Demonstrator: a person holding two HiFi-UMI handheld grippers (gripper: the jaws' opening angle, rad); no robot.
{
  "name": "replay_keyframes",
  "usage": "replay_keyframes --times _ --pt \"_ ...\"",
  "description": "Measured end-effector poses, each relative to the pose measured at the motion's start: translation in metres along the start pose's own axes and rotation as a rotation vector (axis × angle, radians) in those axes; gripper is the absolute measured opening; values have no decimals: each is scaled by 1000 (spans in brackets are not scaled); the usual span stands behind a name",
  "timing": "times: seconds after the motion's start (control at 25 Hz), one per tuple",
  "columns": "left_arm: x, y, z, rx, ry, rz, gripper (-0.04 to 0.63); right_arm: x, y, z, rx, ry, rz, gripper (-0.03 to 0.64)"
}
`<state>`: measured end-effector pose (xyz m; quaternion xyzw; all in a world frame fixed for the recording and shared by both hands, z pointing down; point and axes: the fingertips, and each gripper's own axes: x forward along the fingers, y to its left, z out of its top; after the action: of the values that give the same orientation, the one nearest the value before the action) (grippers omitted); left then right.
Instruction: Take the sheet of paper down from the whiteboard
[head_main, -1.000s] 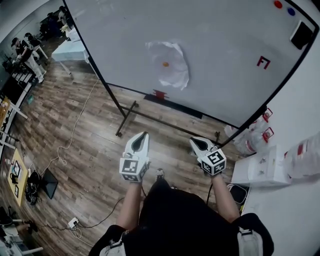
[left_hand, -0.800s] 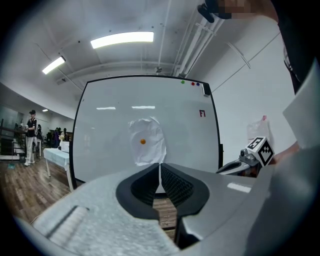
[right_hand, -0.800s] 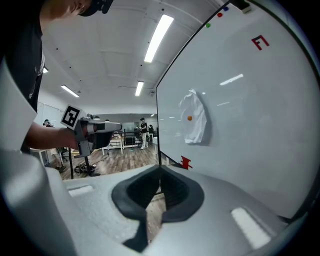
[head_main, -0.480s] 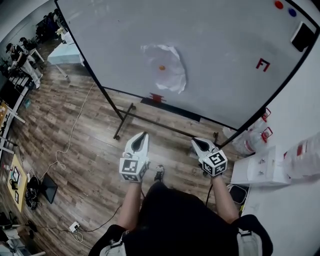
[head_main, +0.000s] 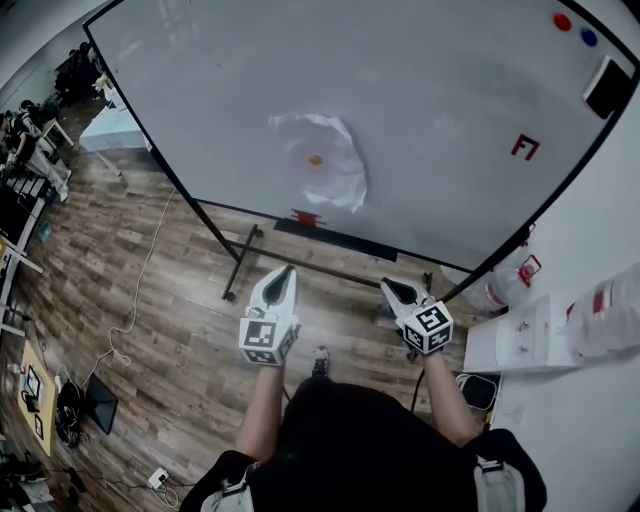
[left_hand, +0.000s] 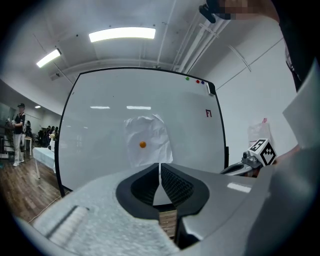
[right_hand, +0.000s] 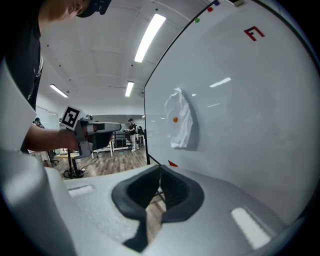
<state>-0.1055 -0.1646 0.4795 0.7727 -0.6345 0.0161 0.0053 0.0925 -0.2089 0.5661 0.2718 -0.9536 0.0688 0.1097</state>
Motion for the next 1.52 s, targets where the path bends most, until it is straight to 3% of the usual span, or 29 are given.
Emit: replay_keyframes --times 0.92,1.24,1.52 --pt "115 86 -2 -21 -6 -118 23 106 -50 35 -3 14 -77 5" --pt "146 110 5 -30 -43 -161 23 127 -65 57 -9 -37 -150 5" --pt "167 130 6 -26 -63 -205 23 133 -79 94 -3 -149 -250 5"
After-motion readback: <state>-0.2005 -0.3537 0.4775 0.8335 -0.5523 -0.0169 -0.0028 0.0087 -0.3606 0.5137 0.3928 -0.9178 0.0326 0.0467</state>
